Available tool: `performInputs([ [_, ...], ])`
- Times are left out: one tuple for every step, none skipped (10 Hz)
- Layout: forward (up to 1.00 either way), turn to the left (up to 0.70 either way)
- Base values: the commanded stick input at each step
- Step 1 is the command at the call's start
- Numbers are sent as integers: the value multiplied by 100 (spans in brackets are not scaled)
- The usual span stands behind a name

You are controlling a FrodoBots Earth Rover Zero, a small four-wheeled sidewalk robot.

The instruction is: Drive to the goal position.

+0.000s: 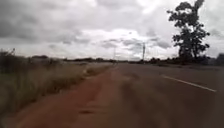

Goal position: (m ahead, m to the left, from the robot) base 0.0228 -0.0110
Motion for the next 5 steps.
performInputs([
  [50, 0],
  [50, 0],
  [50, 0],
  [50, 0],
  [50, 0],
])
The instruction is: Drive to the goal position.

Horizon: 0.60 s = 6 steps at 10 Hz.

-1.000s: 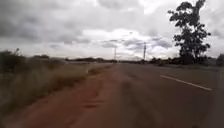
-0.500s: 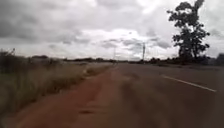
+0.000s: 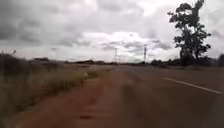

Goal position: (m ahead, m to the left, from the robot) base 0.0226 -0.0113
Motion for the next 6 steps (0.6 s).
performInputs([
  [50, 0],
  [50, 0],
  [50, 0],
  [50, 0],
  [50, 0],
  [50, 0],
])
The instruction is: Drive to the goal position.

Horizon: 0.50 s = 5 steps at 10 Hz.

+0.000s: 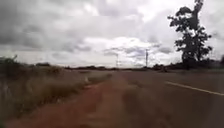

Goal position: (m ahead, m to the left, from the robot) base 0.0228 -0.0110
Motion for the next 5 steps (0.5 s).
performInputs([
  [50, 0],
  [50, 0],
  [50, 0],
  [50, 0],
  [50, 0],
])
